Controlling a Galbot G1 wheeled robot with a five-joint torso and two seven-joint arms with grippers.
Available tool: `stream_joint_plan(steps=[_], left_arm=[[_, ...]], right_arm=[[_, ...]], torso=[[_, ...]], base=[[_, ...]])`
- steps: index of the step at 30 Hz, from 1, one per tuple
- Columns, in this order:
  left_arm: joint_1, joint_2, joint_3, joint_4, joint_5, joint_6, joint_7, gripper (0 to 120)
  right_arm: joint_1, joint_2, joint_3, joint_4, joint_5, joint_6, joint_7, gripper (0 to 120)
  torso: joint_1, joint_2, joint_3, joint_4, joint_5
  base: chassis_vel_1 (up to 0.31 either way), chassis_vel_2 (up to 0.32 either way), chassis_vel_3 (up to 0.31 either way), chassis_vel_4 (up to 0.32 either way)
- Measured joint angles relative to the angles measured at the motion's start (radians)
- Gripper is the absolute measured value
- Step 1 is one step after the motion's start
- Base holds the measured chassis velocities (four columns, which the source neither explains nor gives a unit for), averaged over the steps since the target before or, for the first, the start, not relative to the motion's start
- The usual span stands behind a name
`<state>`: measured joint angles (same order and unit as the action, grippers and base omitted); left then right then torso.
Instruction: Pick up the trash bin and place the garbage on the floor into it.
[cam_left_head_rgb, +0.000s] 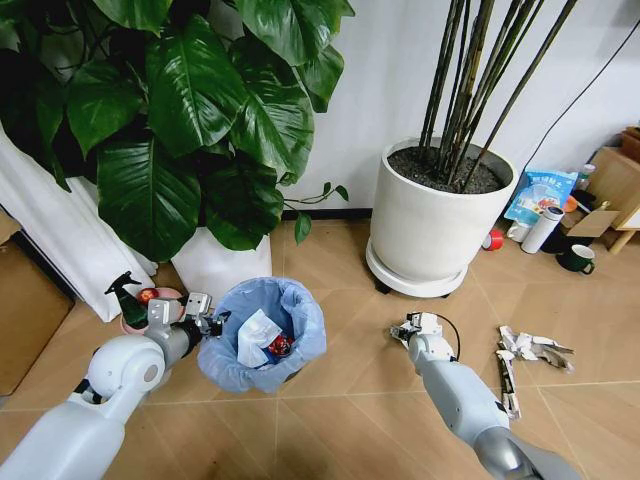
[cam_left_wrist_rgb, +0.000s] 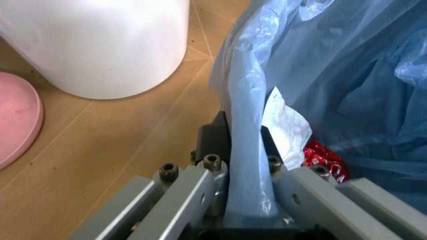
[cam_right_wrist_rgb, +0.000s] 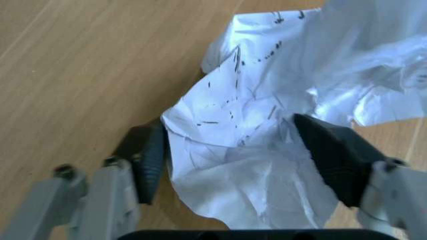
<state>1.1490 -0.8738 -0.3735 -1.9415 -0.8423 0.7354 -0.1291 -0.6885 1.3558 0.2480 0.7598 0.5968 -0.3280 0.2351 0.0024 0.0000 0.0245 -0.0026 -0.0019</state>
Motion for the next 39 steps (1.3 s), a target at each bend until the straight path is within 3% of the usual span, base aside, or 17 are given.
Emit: stream_joint_plan(steps=[17,30,39], left_arm=[[0.02,0.006,-0.008,-0.024,0.001,0.0,-0.001,0],[0.047,0.017,-0.022,-0.043,0.003,0.0,-0.003,0],[0.051,0.023,-0.026,-0.044,0.003,0.0,-0.003,0]], right_arm=[[-0.046,-0.006,0.044,0.036,-0.014,0.007,0.004,3],[-0.179,-0.094,0.045,0.389,-0.027,0.021,-0.039,0],[-0.266,-0.186,0.026,0.707,0.008,0.012,-0.125,0]], torso=[[0.0,0.0,0.0,0.0001,0.0008],[0.0,0.0,0.0,0.0,-0.0001],[0.0,0.0,0.0,0.0,-0.0003]], base=[[0.0,0.0,0.0,0.0],[0.0,0.0,0.0,0.0],[0.0,0.0,0.0,0.0]])
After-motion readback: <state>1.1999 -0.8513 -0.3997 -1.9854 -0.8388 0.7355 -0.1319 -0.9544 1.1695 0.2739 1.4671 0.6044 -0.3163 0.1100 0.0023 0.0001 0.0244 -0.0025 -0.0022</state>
